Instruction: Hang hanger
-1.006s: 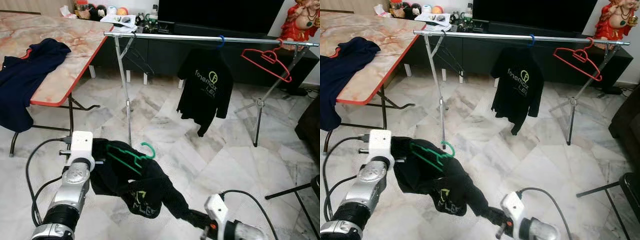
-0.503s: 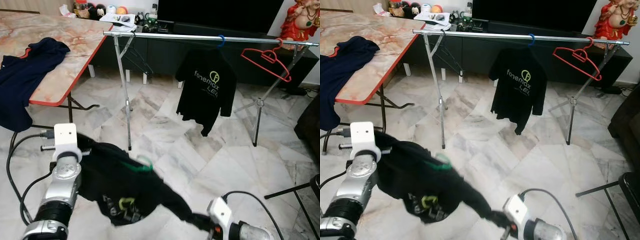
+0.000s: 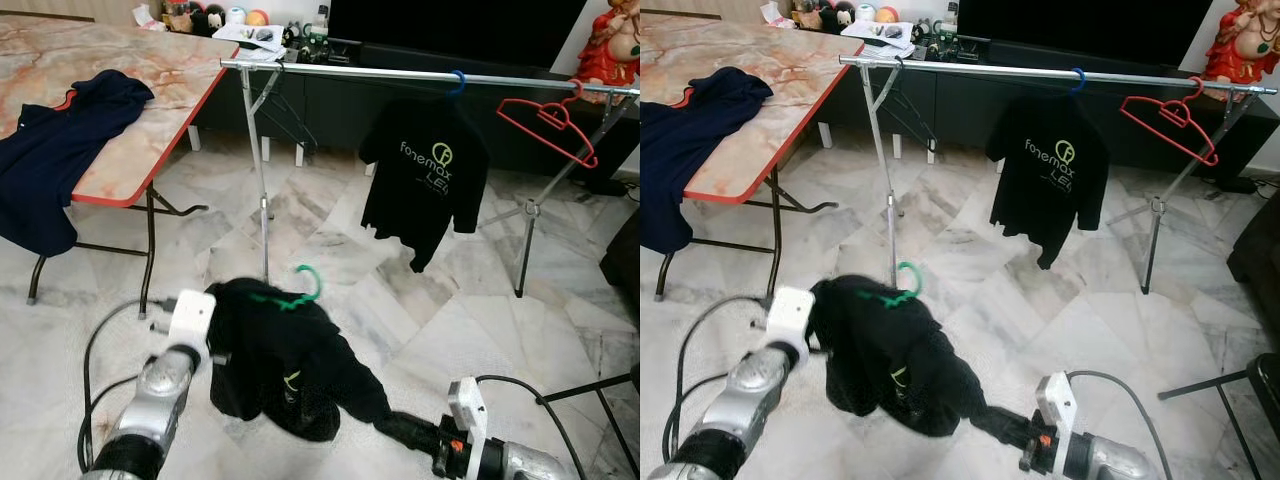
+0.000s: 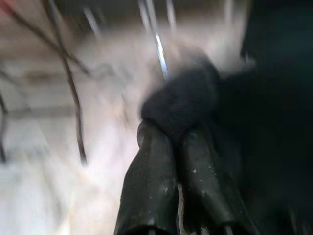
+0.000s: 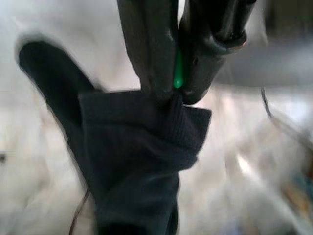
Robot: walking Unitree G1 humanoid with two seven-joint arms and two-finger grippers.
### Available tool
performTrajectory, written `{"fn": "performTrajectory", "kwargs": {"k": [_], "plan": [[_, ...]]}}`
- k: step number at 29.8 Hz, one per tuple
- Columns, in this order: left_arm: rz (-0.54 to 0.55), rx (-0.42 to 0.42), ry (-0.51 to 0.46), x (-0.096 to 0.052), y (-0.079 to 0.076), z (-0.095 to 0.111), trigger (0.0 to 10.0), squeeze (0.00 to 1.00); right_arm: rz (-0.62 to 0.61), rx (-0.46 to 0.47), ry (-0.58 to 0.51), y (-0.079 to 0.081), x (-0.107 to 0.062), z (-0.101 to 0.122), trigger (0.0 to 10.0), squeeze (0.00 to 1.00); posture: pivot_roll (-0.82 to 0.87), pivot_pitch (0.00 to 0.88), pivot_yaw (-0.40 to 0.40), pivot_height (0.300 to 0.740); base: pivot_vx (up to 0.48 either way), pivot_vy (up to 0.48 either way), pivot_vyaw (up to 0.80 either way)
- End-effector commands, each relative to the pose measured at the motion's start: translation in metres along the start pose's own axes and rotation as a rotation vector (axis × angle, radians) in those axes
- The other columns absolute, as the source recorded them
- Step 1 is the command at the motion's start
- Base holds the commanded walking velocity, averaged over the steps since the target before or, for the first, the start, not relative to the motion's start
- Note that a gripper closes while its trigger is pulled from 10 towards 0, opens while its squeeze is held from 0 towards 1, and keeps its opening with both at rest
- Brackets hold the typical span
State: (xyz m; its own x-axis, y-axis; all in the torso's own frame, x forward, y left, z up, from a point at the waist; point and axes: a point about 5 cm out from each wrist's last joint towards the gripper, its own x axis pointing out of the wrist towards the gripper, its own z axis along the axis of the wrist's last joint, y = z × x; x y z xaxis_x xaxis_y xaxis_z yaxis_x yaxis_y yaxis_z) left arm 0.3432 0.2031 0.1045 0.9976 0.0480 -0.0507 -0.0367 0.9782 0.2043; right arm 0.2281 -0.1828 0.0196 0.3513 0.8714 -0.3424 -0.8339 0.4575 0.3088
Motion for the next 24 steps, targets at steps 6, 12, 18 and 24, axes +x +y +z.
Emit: {"fn": "performTrajectory", "kwargs": {"k": [6, 12, 18, 24], "plan": [[0.174, -0.057, -0.282, 0.005, 0.032, 0.058, 0.0, 0.00, -0.124, -0.138, 0.262, -0.007, -0.005, -0.027, 0.0, 0.00, 0.05, 0.120, -0.068, 0.740, 0.000, 0.000, 0.00], [0.236, -0.014, -0.133, 0.007, 0.041, 0.037, 0.0, 0.00, -0.207, -0.134, -0.003, -0.014, 0.008, 0.002, 0.0, 0.00, 0.06, 0.117, -0.067, 0.740, 0.000, 0.000, 0.00], [-0.292, 0.089, 0.243, -0.009, -0.010, -0.029, 0.0, 0.00, -0.062, -0.031, -0.232, -0.003, 0.006, 0.030, 0.0, 0.00, 0.05, 0.117, -0.065, 0.740, 0.000, 0.000, 0.00], [-0.535, 0.050, 0.262, -0.026, -0.042, -0.034, 0.0, 0.00, 0.032, -0.003, -0.218, 0.003, 0.003, 0.028, 0.0, 0.00, 0.05, 0.117, -0.066, 0.740, 0.000, 0.000, 0.00]]}}
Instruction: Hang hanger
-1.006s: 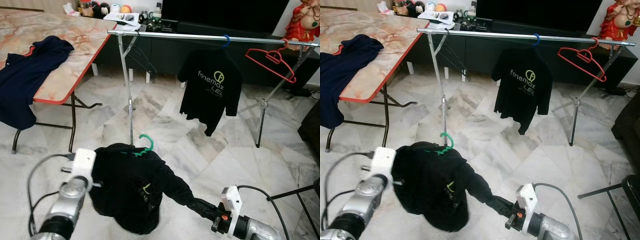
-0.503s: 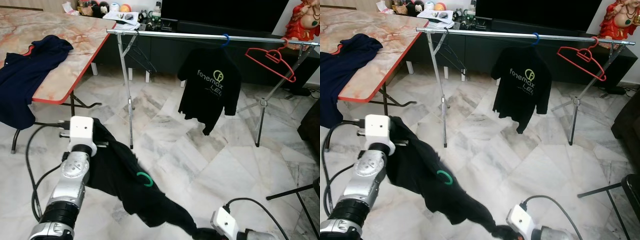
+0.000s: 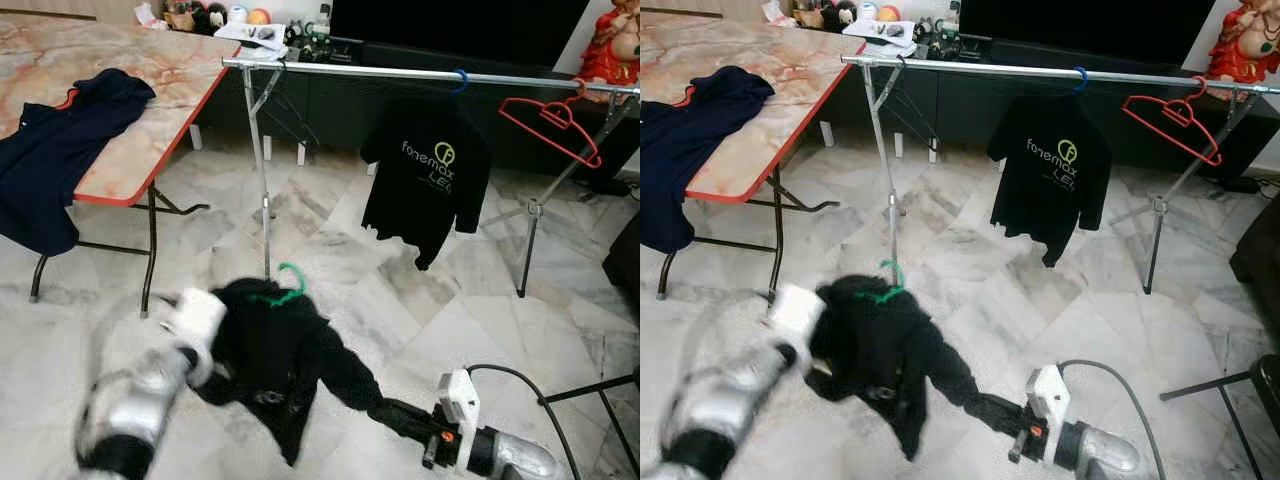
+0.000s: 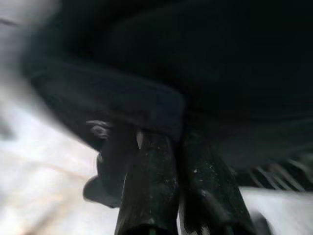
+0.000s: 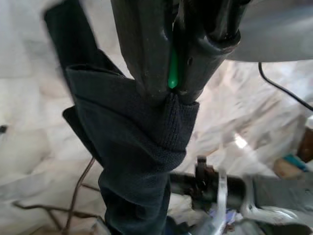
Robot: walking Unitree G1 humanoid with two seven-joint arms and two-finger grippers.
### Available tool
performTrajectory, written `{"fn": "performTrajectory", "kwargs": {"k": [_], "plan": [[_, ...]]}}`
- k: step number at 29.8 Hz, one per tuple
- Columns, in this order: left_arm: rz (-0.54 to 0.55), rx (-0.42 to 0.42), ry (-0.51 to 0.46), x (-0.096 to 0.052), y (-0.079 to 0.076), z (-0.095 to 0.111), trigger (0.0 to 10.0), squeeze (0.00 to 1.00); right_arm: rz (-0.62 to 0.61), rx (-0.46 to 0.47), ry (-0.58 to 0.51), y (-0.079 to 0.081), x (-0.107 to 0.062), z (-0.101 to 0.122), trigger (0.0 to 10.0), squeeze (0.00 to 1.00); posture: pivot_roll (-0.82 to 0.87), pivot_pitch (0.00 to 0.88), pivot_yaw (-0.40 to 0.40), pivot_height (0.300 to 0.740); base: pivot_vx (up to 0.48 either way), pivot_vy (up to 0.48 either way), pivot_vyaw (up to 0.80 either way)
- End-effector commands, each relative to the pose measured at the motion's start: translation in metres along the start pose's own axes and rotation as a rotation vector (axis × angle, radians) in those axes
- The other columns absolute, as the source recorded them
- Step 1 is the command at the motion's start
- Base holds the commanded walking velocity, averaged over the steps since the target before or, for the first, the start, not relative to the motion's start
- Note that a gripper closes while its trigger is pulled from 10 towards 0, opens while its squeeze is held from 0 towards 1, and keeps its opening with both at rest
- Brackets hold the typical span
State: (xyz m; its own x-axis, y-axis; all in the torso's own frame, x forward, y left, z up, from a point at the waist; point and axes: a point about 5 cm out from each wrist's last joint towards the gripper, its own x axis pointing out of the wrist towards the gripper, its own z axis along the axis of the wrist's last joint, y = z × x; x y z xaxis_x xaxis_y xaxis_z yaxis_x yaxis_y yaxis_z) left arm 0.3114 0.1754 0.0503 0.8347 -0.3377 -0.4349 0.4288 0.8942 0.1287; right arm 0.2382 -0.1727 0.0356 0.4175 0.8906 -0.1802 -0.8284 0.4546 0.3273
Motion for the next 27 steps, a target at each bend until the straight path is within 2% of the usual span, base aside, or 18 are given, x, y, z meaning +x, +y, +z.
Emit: {"fn": "performTrajectory", "kwargs": {"k": [1, 3, 4, 6, 7, 8, 9, 10, 12, 13, 14, 15, 18, 22, 27], "plan": [[-0.073, 0.013, -0.050, 0.001, -0.006, 0.017, 0.0, 0.00, 0.039, -0.013, -0.033, 0.003, -0.003, 0.008, 0.0, 0.00, 0.05, 0.117, -0.066, 0.740, 0.000, 0.000, 0.00], [-0.128, 0.046, -0.116, 0.001, -0.013, 0.026, 0.0, 0.00, 0.065, -0.024, 0.039, 0.006, -0.005, 0.000, 0.0, 0.00, 0.05, 0.114, -0.068, 0.740, 0.000, 0.000, 0.00], [-0.081, 0.015, -0.158, 0.002, -0.008, 0.035, 0.0, 0.00, 0.072, -0.042, 0.103, 0.006, -0.007, -0.007, 0.0, 0.00, 0.05, 0.112, -0.070, 0.740, 0.000, 0.000, 0.00], [-0.025, 0.004, -0.195, 0.001, 0.000, 0.045, 0.0, 0.00, 0.055, -0.063, 0.142, 0.005, -0.009, -0.011, 0.0, 0.00, 0.05, 0.113, -0.070, 0.740, 0.000, 0.000, 0.00], [0.008, -0.004, -0.231, 0.000, 0.006, 0.052, 2.2, 0.00, 0.037, -0.068, 0.150, 0.003, -0.010, -0.012, 0.0, 0.00, 0.05, 0.111, -0.069, 0.740, 0.000, 0.000, 0.00], [0.014, -0.009, -0.240, 0.000, 0.007, 0.054, 2.2, 0.00, 0.033, -0.068, 0.149, 0.003, -0.010, -0.011, 0.0, 0.00, 0.05, 0.111, -0.069, 0.740, 0.000, 0.000, 0.00], [0.022, -0.020, -0.269, -0.002, 0.010, 0.059, 10.0, 0.00, 0.018, -0.074, 0.144, 0.001, -0.010, -0.010, 0.0, 0.00, 0.05, 0.111, -0.068, 0.740, 0.000, 0.000, 0.00], [0.014, -0.048, -0.326, -0.006, 0.013, 0.069, 10.0, 0.00, -0.023, -0.095, 0.143, -0.003, -0.010, -0.009, 0.0, 0.00, 0.05, 0.109, -0.065, 0.740, 0.000, 0.000, 0.00], [-0.002, -0.062, -0.360, -0.010, 0.015, 0.074, 10.0, 0.00, -0.043, -0.107, 0.143, -0.005, -0.010, -0.009, 0.0, 0.00, 0.05, 0.109, -0.065, 0.740, 0.000, 0.000, 0.00], [-0.019, -0.066, -0.384, -0.013, 0.017, 0.079, 10.0, 0.75, -0.063, -0.118, 0.142, -0.008, -0.010, -0.007, 0.0, 0.00, 0.05, 0.109, -0.063, 0.740, 0.000, 0.000, 0.00], [-0.035, -0.066, -0.391, -0.015, 0.018, 0.081, 10.0, 1.00, -0.074, -0.128, 0.141, -0.009, -0.010, -0.007, 0.0, 0.00, 0.05, 0.109, -0.063, 0.740, 0.000, 0.000, 0.00], [-0.046, -0.065, -0.395, -0.016, 0.019, 0.082, 10.0, 1.00, -0.080, -0.134, 0.141, -0.010, -0.010, -0.006, 0.0, 0.00, 0.05, 0.109, -0.063, 0.740, 0.000, 0.000, 0.00], [-0.059, 0.004, -0.383, -0.022, 0.022, 0.082, 10.0, 1.00, -0.118, -0.159, 0.128, -0.014, -0.009, -0.001, 0.0, 0.00, 0.06, 0.111, -0.064, 0.740, 0.000, 0.000, 0.00], [-0.049, 0.017, -0.377, -0.028, 0.029, 0.082, 10.0, 1.00, -0.160, -0.181, 0.116, -0.019, -0.009, 0.001, 0.0, 0.00, 0.06, 0.112, -0.063, 0.740, 0.000, 0.000, 0.00], [-0.093, 0.068, -0.350, -0.037, 0.031, 0.082, 10.0, 1.00, -0.199, -0.212, 0.131, -0.024, -0.010, 0.001, 0.0, 0.00, 0.06, 0.115, -0.064, 0.740, 0.000, 0.000, 0.00]]}}
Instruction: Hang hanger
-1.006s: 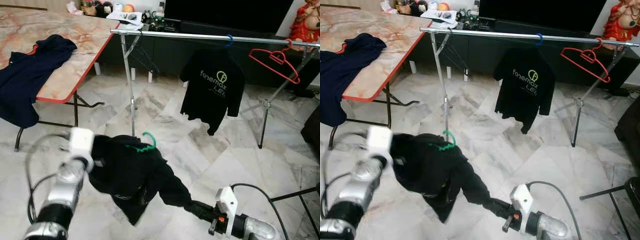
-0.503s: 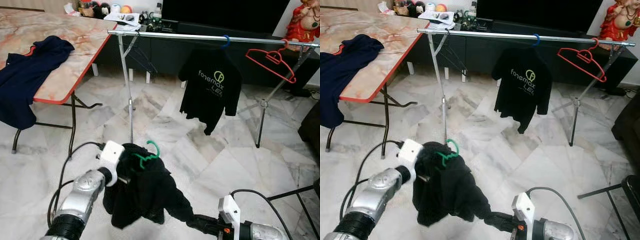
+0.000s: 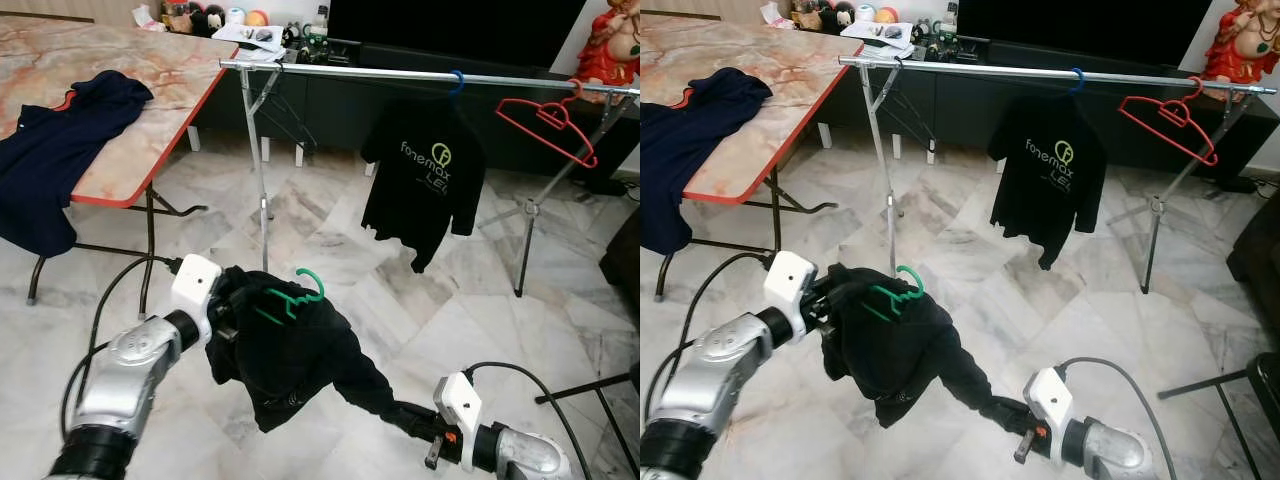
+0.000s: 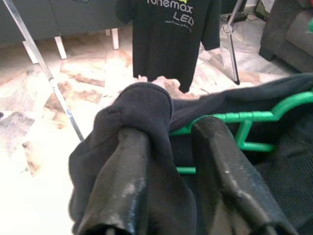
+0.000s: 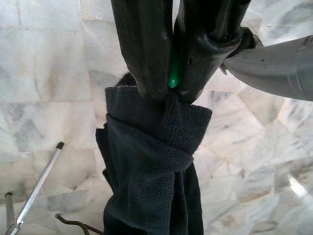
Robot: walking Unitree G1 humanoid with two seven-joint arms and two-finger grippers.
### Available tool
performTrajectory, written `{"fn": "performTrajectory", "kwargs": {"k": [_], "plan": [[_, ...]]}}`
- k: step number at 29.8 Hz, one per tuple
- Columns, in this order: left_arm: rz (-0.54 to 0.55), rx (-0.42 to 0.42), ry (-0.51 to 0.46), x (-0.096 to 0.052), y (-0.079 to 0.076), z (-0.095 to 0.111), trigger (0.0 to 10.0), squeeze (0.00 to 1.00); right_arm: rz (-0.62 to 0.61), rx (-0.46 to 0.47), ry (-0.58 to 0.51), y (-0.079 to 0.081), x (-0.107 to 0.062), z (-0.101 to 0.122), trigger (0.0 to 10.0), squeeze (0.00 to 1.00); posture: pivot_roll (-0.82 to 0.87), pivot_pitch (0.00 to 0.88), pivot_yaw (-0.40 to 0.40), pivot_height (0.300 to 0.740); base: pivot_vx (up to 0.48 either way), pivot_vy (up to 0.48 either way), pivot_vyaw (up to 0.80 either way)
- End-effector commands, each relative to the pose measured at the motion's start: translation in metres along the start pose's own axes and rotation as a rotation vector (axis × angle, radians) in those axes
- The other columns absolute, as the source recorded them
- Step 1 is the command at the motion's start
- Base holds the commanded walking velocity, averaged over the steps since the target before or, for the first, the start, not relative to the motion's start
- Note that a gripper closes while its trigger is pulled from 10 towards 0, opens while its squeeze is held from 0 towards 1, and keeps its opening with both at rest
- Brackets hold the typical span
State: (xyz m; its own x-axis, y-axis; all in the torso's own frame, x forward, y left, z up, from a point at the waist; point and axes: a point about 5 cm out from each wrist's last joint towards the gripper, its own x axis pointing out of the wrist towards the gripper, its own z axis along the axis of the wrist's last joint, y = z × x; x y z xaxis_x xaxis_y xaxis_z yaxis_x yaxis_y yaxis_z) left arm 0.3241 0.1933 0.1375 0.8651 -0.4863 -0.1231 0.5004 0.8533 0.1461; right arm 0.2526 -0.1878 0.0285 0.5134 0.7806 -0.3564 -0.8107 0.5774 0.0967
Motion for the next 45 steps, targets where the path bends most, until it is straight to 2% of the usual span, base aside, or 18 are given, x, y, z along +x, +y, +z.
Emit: {"fn": "performTrajectory", "kwargs": {"k": [1, 5, 7, 9, 11, 12, 13, 14, 17, 18, 19, 21, 22, 23, 24, 32, 38, 45], "plan": [[0.022, 0.080, -0.005, -0.002, 0.004, 0.008, 10.0, 1.00, -0.026, -0.009, -0.025, -0.004, -0.004, 0.002, 0.0, 0.00, 0.06, 0.116, -0.064, 0.740, 0.000, 0.000, 0.00], [0.262, 0.175, 0.027, -0.001, 0.027, 0.007, 10.0, 1.00, 0.002, 0.015, -0.053, -0.003, -0.004, 0.005, 0.0, 0.00, 0.06, 0.117, -0.065, 0.740, 0.000, 0.000, 0.00], [0.498, 0.091, -0.034, -0.004, 0.048, 0.014, 10.0, 1.00, 0.020, 0.014, -0.055, -0.002, -0.004, 0.005, 0.0, 0.00, 0.06, 0.118, -0.065, 0.740, 0.000, 0.000, 0.00], [0.595, 0.026, -0.109, -0.009, 0.056, 0.022, 10.0, 1.00, 0.020, 0.012, -0.057, -0.003, -0.004, 0.005, 0.0, 0.00, 0.05, 0.118, -0.066, 0.740, 0.000, 0.000, 0.00], [0.614, 0.031, -0.139, -0.011, 0.058, 0.027, 10.0, 1.00, 0.017, 0.013, -0.064, -0.003, -0.005, 0.005, 0.0, 0.00, 0.06, 0.118, -0.066, 0.740, 0.000, 0.000, 0.00], [0.525, 0.042, -0.132, -0.006, 0.049, 0.026, 10.0, 0.83, 0.017, 0.013, -0.065, -0.003, -0.005, 0.005, 0.0, 0.00, 0.06, 0.119, -0.065, 0.740, 0.000, 0.000, 0.00], [0.426, 0.036, -0.125, -0.001, 0.039, 0.024, 10.0, 0.83, 0.017, 0.014, -0.066, -0.003, -0.005, 0.005, 0.0, 0.00, 0.06, 0.119, -0.065, 0.740, 0.000, 0.000, 0.00], [0.375, 0.041, -0.119, 0.001, 0.033, 0.023, 10.0, 0.00, 0.018, 0.013, -0.067, -0.003, -0.005, 0.005, 0.0, 0.00, 0.06, 0.118, -0.064, 0.740, 0.000, 0.000, 0.00], [0.145, 0.055, -0.076, 0.007, 0.007, 0.015, 10.0, 0.00, 0.018, 0.012, -0.070, -0.004, -0.006, 0.006, 0.0, 0.00, 0.06, 0.118, -0.062, 0.740, 0.000, 0.000, 0.00], [0.145, 0.055, -0.076, 0.007, 0.007, 0.015, 10.0, 0.00, 0.018, 0.012, -0.070, -0.004, -0.006, 0.006, 0.0, 0.00, 0.06, 0.118, -0.062, 0.740, 0.000, 0.000, 0.00], [-0.061, 0.055, 0.035, 0.005, -0.014, -0.003, 10.0, 0.00, 0.029, 0.009, -0.075, -0.004, -0.005, 0.008, 0.0, 0.00, 0.06, 0.112, -0.059, 0.740, 0.000, 0.000, 0.00], [-0.289, 0.067, 0.219, -0.008, -0.035, -0.033, 10.0, 0.00, 0.065, 0.000, -0.083, -0.003, -0.004, 0.013, 0.0, 0.00, 0.06, 0.107, -0.054, 0.740, 0.000, 0.000, 0.00], [-0.289, 0.067, 0.219, -0.008, -0.035, -0.033, 10.0, 0.00, 0.065, 0.000, -0.083, -0.003, -0.004, 0.013, 0.0, 0.00, 0.06, 0.107, -0.054, 0.740, 0.000, 0.000, 0.00], [-0.391, 0.073, 0.314, -0.019, -0.043, -0.048, 10.0, 0.00, 0.109, -0.015, -0.081, -0.003, -0.006, 0.018, 0.0, 0.00, 0.06, 0.103, -0.053, 0.740, 0.000, 0.000, 0.00], [-0.429, 0.073, 0.343, -0.024, -0.045, -0.053, 10.0, 0.00, 0.137, -0.026, -0.072, -0.003, -0.007, 0.020, 0.0, 0.00, 0.05, 0.103, -0.053, 0.740, 0.000, 0.000, 0.00], [-0.501, 0.089, 0.412, -0.034, -0.043, -0.059, 10.0, 0.00, 0.268, -0.113, 0.030, -0.012, -0.020, 0.029, 0.0, 0.00, 0.06, 0.102, -0.070, 0.740, 0.000, 0.000, 0.00], [-0.517, 0.091, 0.389, -0.038, -0.041, -0.051, 10.0, 0.00, 0.401, -0.219, 0.272, -0.023, -0.037, 0.024, 0.0, 0.00, 0.07, 0.093, -0.100, 0.740, 0.000, 0.000, 0.00], [-0.477, 0.117, 0.381, -0.038, -0.038, -0.050, 10.0, 0.00, 0.427, -0.259, 0.273, -0.028, -0.032, 0.036, 0.0, 0.00, 0.07, 0.082, -0.111, 0.740, 0.000, 0.000, 0.00]]}}
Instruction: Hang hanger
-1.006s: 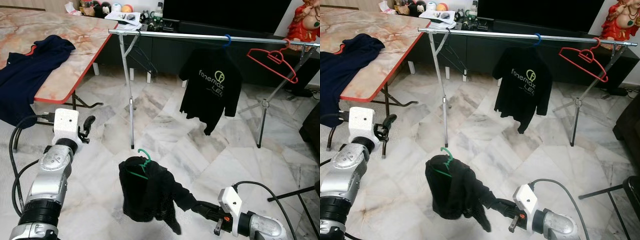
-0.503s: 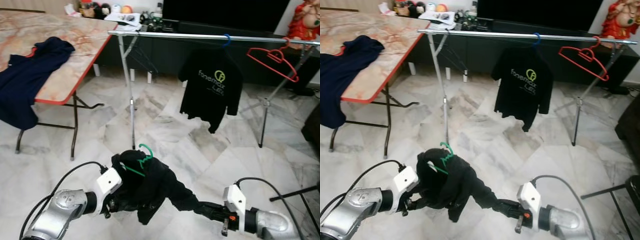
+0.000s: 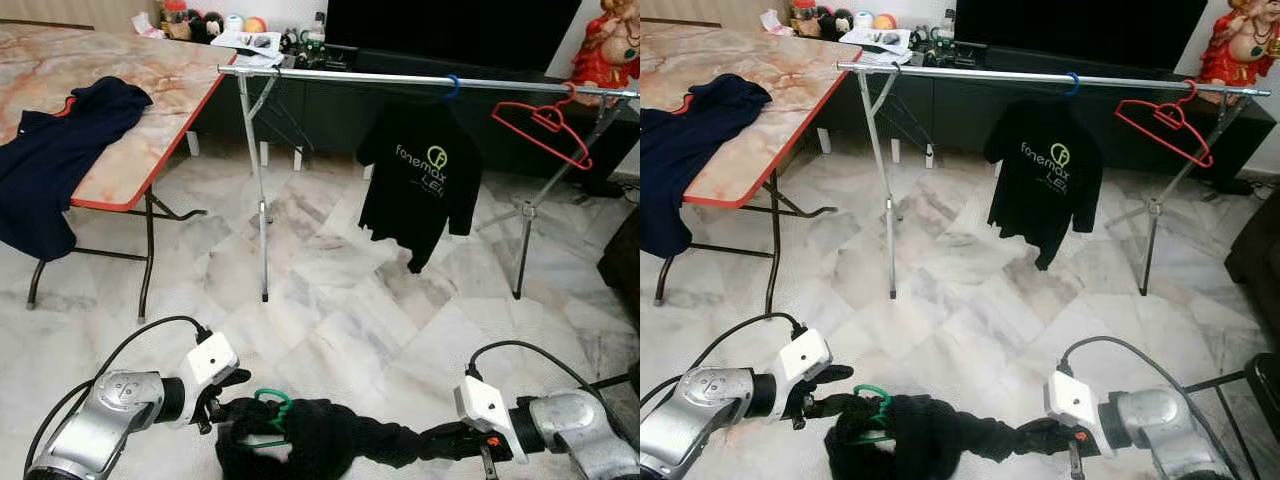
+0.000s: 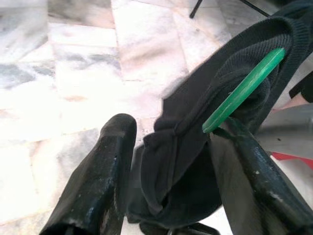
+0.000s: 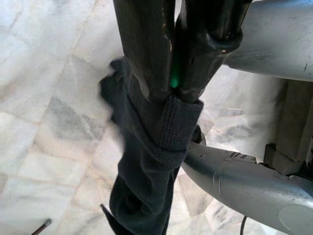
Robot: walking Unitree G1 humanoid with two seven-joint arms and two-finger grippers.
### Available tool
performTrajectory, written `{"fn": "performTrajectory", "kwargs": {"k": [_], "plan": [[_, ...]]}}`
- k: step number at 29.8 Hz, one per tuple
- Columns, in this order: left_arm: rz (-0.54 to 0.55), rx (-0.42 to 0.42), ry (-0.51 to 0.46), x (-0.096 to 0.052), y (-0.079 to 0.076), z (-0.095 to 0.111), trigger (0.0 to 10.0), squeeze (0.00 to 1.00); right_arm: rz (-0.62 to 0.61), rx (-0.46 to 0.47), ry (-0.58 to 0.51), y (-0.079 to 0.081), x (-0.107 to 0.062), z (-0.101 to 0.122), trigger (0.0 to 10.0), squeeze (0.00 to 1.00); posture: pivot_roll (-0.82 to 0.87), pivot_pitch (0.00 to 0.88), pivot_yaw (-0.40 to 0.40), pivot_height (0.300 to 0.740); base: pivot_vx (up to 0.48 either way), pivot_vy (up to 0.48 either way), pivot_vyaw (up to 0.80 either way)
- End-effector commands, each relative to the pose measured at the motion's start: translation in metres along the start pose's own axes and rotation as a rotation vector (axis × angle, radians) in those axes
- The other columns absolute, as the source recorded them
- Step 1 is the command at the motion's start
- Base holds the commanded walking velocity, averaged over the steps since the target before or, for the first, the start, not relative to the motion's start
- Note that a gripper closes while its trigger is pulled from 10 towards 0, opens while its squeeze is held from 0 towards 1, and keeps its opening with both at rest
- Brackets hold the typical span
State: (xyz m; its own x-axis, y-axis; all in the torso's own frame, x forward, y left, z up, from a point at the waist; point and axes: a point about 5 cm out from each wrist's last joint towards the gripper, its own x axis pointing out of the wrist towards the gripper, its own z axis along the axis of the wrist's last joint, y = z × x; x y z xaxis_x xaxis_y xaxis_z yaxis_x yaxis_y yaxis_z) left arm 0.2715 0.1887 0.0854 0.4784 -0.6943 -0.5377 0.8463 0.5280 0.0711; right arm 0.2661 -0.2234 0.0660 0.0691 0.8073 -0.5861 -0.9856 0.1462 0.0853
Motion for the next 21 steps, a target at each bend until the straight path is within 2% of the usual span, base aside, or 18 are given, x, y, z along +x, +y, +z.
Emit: {"fn": "performTrajectory", "kwargs": {"k": [1, 4, 8, 10, 16, 21], "plan": [[0.005, 0.021, 0.004, -0.002, -0.001, 0.001, 10.0, 0.00, 0.011, -0.034, -0.024, -0.002, 0.000, 0.007, 0.0, 0.00, 0.07, 0.082, -0.111, 0.740, 0.000, 0.000, 0.00], [-0.018, 0.010, 0.010, 0.000, -0.005, 0.000, 10.0, 0.00, 0.009, -0.045, -0.029, -0.003, 0.002, 0.008, 0.0, 0.00, 0.07, 0.077, -0.110, 0.740, 0.000, 0.000, 0.00], [-0.090, -0.006, 0.094, 0.000, -0.016, -0.014, 10.0, 0.00, 0.007, -0.063, -0.045, -0.004, 0.004, 0.011, 0.0, 0.00, 0.07, 0.072, -0.106, 0.740, 0.000, 0.000, 0.00], [-0.066, 0.028, 0.159, 0.003, -0.015, -0.025, 10.0, 0.00, 0.010, -0.074, -0.051, -0.004, 0.003, 0.012, 0.0, 0.00, 0.06, 0.066, -0.102, 0.740, 0.000, 0.000, 0.00], [-0.048, 0.005, 0.170, 0.008, -0.015, -0.033, 10.0, 0.00, 0.009, -0.089, -0.053, -0.004, 0.001, 0.014, 0.0, 0.00, 0.05, 0.057, -0.100, 0.740, 0.000, 0.000, 0.00], [-0.033, 0.041, 0.257, 0.009, -0.018, -0.046, 10.0, 0.00, 0.009, -0.099, -0.055, -0.004, 0.001, 0.014, 0.0, 0.00, 0.05, 0.056, -0.099, 0.740, 0.000, 0.000, 0.00]]}}
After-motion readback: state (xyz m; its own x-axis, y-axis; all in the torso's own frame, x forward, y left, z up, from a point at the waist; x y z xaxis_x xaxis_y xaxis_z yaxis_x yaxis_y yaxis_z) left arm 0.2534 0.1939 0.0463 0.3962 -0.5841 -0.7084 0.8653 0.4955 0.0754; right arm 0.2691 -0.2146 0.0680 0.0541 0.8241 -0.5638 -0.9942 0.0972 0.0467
